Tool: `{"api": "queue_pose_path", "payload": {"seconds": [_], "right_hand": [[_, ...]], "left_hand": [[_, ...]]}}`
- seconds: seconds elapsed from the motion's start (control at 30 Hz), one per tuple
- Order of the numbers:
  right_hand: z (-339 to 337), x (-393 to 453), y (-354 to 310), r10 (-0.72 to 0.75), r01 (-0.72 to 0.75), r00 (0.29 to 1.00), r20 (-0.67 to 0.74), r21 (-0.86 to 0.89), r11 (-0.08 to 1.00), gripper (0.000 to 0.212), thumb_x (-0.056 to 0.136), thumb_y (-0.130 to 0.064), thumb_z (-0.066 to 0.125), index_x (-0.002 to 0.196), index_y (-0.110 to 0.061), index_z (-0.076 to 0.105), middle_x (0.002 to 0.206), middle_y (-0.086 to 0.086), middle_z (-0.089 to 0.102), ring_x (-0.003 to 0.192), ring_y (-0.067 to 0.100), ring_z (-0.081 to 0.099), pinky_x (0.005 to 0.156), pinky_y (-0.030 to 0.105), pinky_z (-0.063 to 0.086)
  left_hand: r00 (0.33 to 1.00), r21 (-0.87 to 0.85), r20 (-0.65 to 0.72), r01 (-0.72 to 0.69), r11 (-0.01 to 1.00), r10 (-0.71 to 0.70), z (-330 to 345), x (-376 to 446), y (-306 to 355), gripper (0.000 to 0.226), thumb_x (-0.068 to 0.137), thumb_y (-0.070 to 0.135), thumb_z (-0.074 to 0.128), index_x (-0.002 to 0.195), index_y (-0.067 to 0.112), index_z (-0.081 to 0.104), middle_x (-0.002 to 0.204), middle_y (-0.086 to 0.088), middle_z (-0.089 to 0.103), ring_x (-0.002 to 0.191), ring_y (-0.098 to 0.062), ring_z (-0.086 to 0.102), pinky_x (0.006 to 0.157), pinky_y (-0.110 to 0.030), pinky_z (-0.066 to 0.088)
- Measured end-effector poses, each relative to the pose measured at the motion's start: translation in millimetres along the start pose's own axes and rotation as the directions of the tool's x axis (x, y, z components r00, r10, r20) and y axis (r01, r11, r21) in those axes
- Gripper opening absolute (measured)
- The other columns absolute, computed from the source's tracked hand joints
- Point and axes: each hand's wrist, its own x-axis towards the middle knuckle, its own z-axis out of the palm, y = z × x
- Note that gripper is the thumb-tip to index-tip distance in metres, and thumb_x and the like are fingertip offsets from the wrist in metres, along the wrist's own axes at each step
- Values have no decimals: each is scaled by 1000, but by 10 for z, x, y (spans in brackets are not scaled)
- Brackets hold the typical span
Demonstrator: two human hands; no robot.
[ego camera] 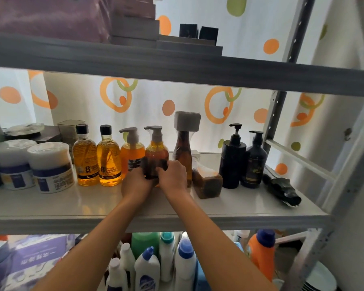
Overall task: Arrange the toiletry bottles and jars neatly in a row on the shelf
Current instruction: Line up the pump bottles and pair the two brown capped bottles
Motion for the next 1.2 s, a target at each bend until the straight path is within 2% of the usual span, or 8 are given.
{"api": "queue_pose_path", "payload": {"seconds": [0.17,0.3,0.53,0.67,0.8,0.9,1.03,1.2], "right_hand": [[44,-54,-4,21,-23,999,28,59,998,26,95,-25,56,109,-6,66,100,10,70,95,26,67,85,43,59],[-33,-122,4,37,-44,997,68,102,994,28,96,-25,54,106,-3,67,98,14,69,93,29,66,81,41,57],[-287,-348,53,19,-20,1000,10,156,987,29,98,-27,54,113,-5,67,104,9,69,90,15,61,75,24,46],[-423,-454,104,17,-11,999,-27,212,977,27,99,-29,54,110,-10,70,102,3,71,87,11,61,79,20,50],[-715,-474,247,64,-26,987,-150,245,969,22,98,-22,54,100,-10,72,87,-2,68,76,8,61,61,9,42],[-948,-422,438,132,-50,947,-292,273,961,19,95,-18,56,93,-8,72,83,1,68,73,12,62,59,14,43],[-1167,-307,705,223,-117,902,-368,290,950,17,93,-20,57,102,-11,69,98,3,67,90,19,64,76,30,55],[-1237,-181,958,274,-229,930,-246,195,954,17,92,-26,61,98,-11,68,94,5,70,86,22,64,71,29,48]], "left_hand": [[987,-203,114,130,970,-109,-11,48,-91,10,79,19,74,83,10,71,72,-7,66,69,-29,64,67,-46,57],[978,-278,143,184,943,-149,-18,-5,-91,6,82,8,71,85,5,68,75,-11,65,65,-27,61,63,-39,53],[997,-146,38,69,987,-64,-13,-223,128,23,89,9,61,109,7,70,109,-11,70,101,-30,62,81,-35,47],[998,-151,0,-66,986,67,58,-396,331,21,91,12,60,111,9,67,106,-8,70,95,-22,63,75,-27,43],[990,-195,60,-114,974,128,158,-482,484,19,91,14,61,109,11,66,101,-3,68,92,-17,63,76,-26,49],[980,-231,53,-175,957,192,238,-571,620,20,95,11,56,113,14,64,105,3,64,97,-16,63,83,-31,55],[965,-308,71,-219,926,252,346,-671,799,23,96,8,50,96,28,62,97,2,67,88,-13,65,79,-29,55],[976,-309,94,-158,938,195,502,-653,917,17,97,12,49,101,19,65,97,-1,67,92,-17,64,74,-21,48]]}}
